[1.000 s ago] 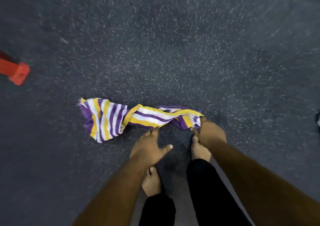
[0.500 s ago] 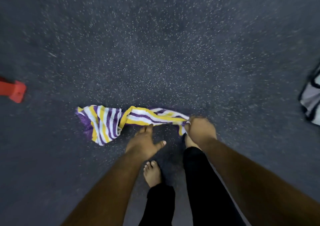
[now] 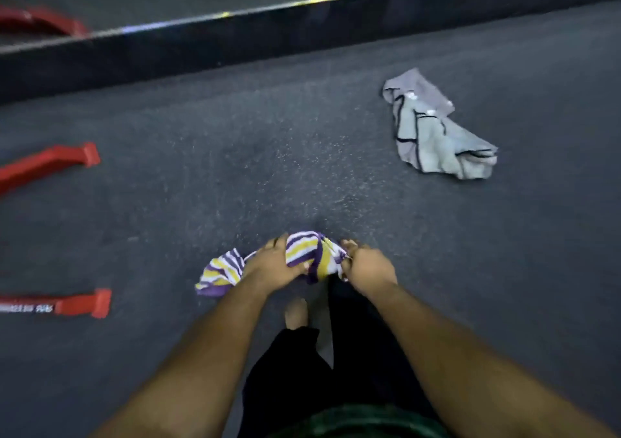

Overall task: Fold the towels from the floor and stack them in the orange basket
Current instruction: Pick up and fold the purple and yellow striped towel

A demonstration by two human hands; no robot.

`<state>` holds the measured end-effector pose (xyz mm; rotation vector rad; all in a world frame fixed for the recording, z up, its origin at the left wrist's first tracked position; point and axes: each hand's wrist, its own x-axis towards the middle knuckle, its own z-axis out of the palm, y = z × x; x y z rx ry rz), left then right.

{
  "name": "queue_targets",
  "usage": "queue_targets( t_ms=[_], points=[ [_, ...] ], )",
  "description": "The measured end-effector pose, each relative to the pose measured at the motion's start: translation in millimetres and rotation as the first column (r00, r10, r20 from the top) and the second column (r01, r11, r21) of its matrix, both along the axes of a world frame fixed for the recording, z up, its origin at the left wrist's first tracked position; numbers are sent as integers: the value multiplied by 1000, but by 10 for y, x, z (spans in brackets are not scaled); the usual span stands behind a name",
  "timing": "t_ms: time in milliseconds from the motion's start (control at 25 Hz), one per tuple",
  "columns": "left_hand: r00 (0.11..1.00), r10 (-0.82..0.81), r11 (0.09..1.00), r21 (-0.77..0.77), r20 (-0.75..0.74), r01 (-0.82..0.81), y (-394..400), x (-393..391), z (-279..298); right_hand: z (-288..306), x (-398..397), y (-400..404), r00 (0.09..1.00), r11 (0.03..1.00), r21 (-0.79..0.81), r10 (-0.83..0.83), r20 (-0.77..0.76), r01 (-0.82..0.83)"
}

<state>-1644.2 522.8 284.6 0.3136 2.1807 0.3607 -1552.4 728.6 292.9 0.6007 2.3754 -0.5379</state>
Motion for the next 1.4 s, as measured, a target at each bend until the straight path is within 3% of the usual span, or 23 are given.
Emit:
queue_targets(
  t_ms=[240,440,600,800,1040,1200,1400],
  points=[
    [923,-378,925,9,-67,379,769,1043,1044,1148,1813,584,919,919,74,-379,-109,388],
    [767,-615,776,29,-184,630,1883,2012,1523,1519,3202,1200,722,737,25,-653,-231,675],
    [622,-751,627,56,-223,777,3002,3310,1782,1741,4608,1852,541,581,-37,-778,-320,813],
    [377,-876,366,94,-300,926,4219,4986,2004,2094,6401,2503,307,363,-60,-855,-418,930],
    [83,-919,52,90,-385,995,5635,6852,2334,2442,8265,3301,-8,27,-60,-854,-521,998],
    [-28,-911,-84,119,-412,989,6527,7865,2361,2562,9263,3906,-167,-150,-76,-826,-539,986],
    [-142,-904,-218,147,-404,965,7868,9106,2289,2640,10405,4900,-283,-312,-43,-788,-547,949]
  ],
)
